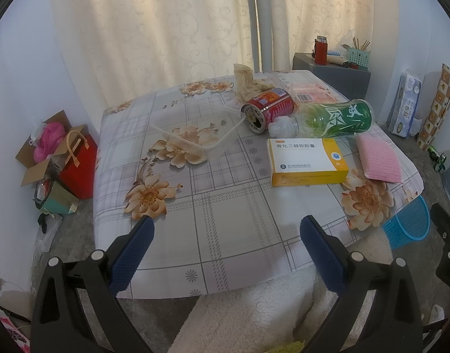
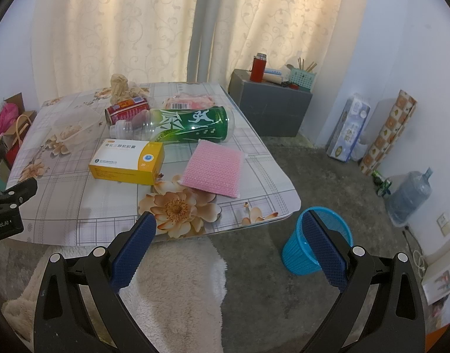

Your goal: Collect trash

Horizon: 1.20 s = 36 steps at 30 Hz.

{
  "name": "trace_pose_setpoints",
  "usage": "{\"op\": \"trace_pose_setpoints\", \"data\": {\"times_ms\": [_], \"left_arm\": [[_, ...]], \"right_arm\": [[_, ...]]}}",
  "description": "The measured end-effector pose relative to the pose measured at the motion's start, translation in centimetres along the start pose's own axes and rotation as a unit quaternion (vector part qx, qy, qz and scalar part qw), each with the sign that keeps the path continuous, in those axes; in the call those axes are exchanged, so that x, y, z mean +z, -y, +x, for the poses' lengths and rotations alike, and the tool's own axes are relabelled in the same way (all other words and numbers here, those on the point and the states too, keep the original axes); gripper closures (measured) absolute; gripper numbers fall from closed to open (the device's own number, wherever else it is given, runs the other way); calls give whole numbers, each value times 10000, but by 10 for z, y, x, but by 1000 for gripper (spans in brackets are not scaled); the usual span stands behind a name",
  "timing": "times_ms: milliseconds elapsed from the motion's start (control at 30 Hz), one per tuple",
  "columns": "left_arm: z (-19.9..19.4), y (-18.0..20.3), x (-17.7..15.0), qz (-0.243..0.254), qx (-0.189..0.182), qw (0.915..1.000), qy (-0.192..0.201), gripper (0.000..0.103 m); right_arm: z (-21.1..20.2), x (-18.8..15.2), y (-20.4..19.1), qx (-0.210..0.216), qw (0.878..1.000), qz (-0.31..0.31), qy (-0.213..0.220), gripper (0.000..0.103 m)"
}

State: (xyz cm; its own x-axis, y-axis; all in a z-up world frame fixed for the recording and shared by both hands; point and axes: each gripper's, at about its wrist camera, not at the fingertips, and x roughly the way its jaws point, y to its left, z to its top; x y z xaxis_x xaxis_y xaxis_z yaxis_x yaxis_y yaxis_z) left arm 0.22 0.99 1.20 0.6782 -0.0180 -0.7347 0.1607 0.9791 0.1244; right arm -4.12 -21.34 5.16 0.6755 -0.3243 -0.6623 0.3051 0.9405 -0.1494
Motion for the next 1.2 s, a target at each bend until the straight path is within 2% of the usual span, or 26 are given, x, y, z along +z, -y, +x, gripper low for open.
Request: {"op": "trace_pose_setpoints", "data": {"times_ms": [567,833,967,1067,1200], "left_arm": [[-2,0,1,-4,-2,10000,17,6],[9,-5,1,55,-149,9998,-74,6],[24,-11,7,22,-409,9989,-213,6],[34,-17,10,-112,-748,9970,-147,6],[46,-25,11,-191,-1635,9861,220,6]], "right_arm": [[1,1,-1,-13,10000,-2,-13,8],[9,-4,7,18,9998,191,-84,8],[18,-4,10,29,9995,300,-126,8],[23,-3,11,36,9994,325,-116,8],[37,-1,13,175,9990,357,-191,8]]}}
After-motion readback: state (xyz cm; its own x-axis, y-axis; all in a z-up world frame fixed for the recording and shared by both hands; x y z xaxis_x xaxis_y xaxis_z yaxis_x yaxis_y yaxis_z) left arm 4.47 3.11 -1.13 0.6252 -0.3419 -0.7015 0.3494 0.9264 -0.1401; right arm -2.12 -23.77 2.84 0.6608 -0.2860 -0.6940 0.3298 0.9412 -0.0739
